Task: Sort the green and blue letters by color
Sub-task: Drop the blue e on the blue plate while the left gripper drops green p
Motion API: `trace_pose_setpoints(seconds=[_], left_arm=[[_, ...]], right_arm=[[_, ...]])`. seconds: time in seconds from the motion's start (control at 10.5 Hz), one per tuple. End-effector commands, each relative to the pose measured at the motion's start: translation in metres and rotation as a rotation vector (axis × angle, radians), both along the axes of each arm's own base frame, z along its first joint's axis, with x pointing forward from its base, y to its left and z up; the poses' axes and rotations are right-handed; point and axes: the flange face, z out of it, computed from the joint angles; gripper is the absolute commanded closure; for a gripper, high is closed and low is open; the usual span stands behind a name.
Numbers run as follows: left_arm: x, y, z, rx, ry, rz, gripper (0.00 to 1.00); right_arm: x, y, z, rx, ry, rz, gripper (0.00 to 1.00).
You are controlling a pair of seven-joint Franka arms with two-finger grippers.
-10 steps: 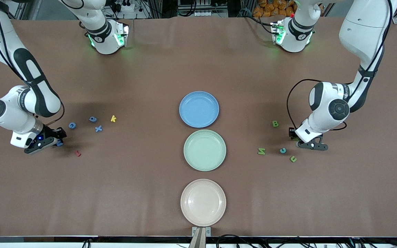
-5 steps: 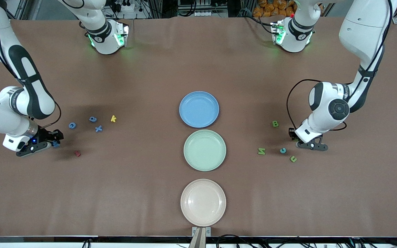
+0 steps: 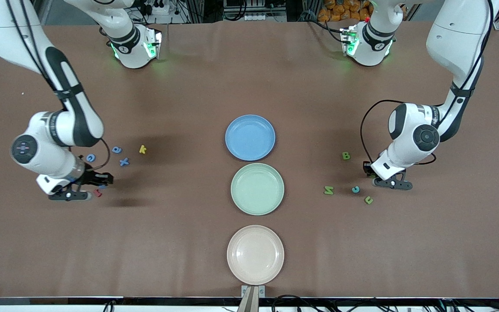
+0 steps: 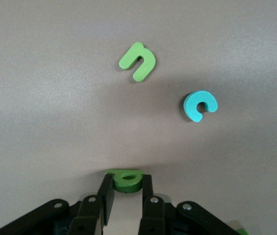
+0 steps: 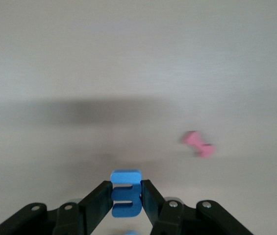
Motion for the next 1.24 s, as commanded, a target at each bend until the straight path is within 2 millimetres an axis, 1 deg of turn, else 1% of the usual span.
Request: trace_pose_setpoints(seconds=[0.0,0.1,0.19,0.29,0.48,0.57,0.67,0.86,0.95,1.05,1.14], left_arm=[[0.004,-0.002,0.017,0.01,-0.035,-0.006,1.0],[0.005,-0.006,0.022,0.007,-0.043,-0.012,1.0],[0.005,-0.006,0.024,0.007,-0.046,-0.012,1.0],[0.005,-0.012,0.027,0.004,-0.042,-0.017,1.0],[0.009,-0.021,0.035,0.0,-0.036,-0.027,1.0],[0.01,-0.024,0.036,0.0,-0.03,-0.03,1.0],[0.01,-0.032,0.042,-0.006,-0.037,-0.039,1.0],[0.013,-0.039,0.056,-0.003,-0.034,-0.05,1.0],[0.016,-0.042,0.062,-0.006,-0.04,-0.056,1.0],[0.017,-0.051,0.069,-0.013,-0.049,-0.071,1.0],[0.018,-0.072,0.081,-0.026,-0.048,-0.095,1.0]], right_arm=[[-0.008,0.11,0.007,0.013,0.007,-0.085,1.0],[-0.017,0.155,0.008,0.022,0.007,-0.087,1.0],[-0.028,0.196,0.009,0.029,0.011,-0.1,1.0],[-0.039,0.238,0.011,0.04,0.011,-0.107,1.0],[-0.069,0.325,0.018,0.058,0.003,-0.127,1.0],[-0.087,0.357,0.019,0.064,0.005,-0.127,1.0],[-0.106,0.387,0.018,0.078,0.019,-0.121,1.0],[-0.14,0.447,0.009,0.087,0.04,-0.127,1.0],[-0.154,0.464,-0.002,0.08,0.05,-0.126,1.0],[-0.166,0.476,-0.008,0.079,0.066,-0.116,1.0],[-0.177,0.486,-0.01,0.085,0.081,-0.117,1.0]])
